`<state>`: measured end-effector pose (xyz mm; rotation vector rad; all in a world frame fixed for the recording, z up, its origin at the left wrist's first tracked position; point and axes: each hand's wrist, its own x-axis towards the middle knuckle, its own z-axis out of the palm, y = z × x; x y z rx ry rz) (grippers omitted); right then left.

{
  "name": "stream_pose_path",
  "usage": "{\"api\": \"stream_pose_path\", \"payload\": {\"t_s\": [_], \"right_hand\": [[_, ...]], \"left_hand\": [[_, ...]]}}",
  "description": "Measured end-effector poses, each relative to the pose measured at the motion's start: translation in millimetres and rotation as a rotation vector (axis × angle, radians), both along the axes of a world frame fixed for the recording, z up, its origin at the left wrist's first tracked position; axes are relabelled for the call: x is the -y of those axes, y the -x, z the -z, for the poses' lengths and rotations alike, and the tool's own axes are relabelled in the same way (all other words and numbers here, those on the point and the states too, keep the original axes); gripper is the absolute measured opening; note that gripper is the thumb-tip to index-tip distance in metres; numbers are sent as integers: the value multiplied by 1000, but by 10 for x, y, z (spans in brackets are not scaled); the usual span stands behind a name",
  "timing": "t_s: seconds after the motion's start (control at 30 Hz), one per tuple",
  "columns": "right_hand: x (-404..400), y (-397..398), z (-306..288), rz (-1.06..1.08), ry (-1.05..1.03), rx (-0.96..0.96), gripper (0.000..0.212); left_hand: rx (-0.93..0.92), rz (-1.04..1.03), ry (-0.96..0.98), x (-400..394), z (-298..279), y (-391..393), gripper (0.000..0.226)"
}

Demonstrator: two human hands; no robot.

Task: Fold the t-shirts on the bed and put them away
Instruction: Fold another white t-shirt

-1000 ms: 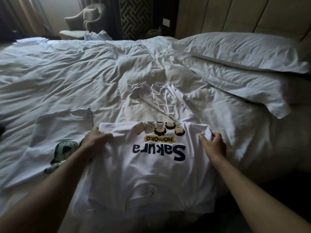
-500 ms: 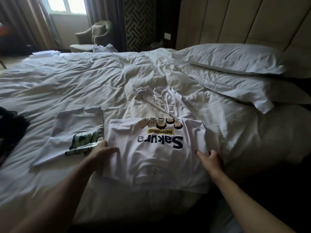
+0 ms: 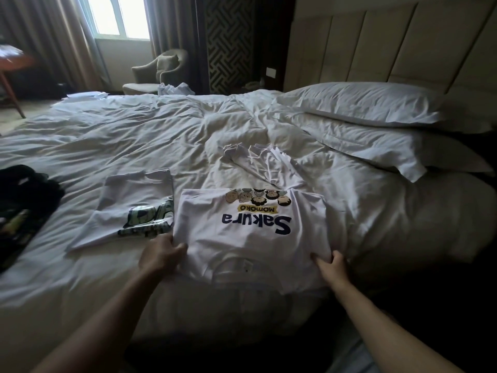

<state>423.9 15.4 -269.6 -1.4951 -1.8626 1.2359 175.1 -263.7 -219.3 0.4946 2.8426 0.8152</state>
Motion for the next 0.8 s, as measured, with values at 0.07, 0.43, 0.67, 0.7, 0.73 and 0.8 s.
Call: {"api": "stream_pose_path", "payload": {"t_s": [0.07,0.43,0.67,0.7,0.73,0.8], "right_hand": [[33,0,-14,34,-12,-8,33],[-117,108,-3,50,170,-88,48],[-161,172,-74,-23,52,48,60],[-174,189,-103,-35,34,58,66],[-169,213,-142,-38,29,58,69],[-205,235,-156,-27,51,25,64]], "left_hand": [[-85,-37,96,13,28,-42,30],[-71,3,38,-48,105,-13,16],[-263,24,253,-84,-39,-136,39],[-324,29,299,-112,-58,-152,44],[-390,55,329,-150,-66,-141,47],[-486,161,342,-287,-76,-82,48]]}}
